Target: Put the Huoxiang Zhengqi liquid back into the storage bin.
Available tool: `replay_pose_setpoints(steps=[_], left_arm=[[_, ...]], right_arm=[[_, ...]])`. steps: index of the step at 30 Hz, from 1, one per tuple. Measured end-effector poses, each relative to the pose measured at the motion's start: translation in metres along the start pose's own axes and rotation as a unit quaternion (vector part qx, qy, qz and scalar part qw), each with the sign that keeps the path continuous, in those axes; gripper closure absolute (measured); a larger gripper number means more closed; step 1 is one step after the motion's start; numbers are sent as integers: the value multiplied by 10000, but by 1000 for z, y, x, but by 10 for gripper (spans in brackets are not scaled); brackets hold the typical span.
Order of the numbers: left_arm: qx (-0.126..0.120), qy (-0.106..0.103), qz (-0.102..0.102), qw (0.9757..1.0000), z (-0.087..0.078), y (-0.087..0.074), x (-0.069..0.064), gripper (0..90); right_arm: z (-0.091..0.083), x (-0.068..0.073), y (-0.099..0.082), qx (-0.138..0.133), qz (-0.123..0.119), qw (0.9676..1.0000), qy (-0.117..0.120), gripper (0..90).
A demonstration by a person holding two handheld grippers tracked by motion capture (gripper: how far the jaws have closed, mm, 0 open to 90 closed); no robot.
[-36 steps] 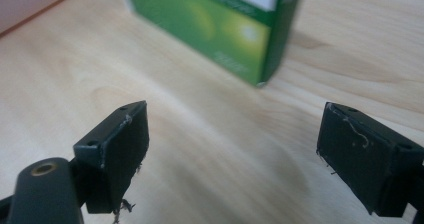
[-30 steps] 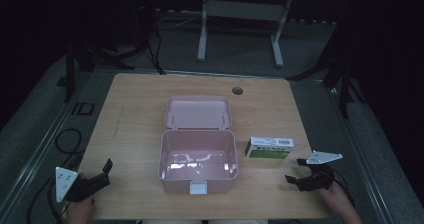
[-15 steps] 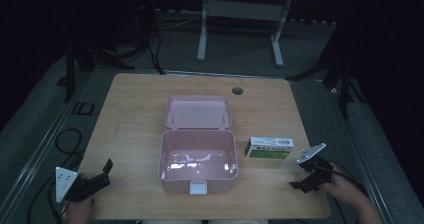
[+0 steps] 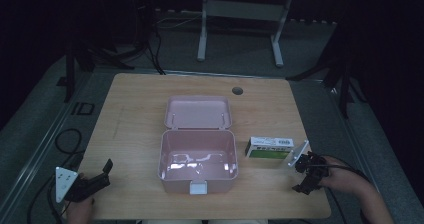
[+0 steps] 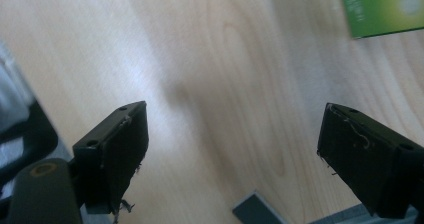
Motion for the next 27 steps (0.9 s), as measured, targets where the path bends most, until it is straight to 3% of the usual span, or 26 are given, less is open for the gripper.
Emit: replay_pose_setpoints(steps=[7,10,14,18,22,27], left_arm=[[-2,-9,-13,10000,0,0,0,3],[-4,-16,-18,10000,0,0,0,3],[-2,-32,-20,10000,0,0,0,3],[11,-39,-10,10000,0,0,0,3],[20,-31,-3,10000,0,0,0,3],[35,-41,-14,10000,0,0,0,3]], right_arm=[[3,4,5,631,-380,9973,-15,130],[3,5,7,825,-318,9960,102,130],[1,7,8,889,-235,9955,217,124],[-1,11,9,834,-329,9955,311,131],[-13,13,15,490,-541,9969,291,146],[-30,10,22,339,-645,9973,108,165]])
Point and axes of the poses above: each handheld gripper's, and its own axes: z roughly forward along the jaws, y roughly out of its top, x roughly to its left, the point moved 6 cm from there along z, roughly forward along the jaws, and after that the axes turned 4 degrees about x, right-handed, at the moved point
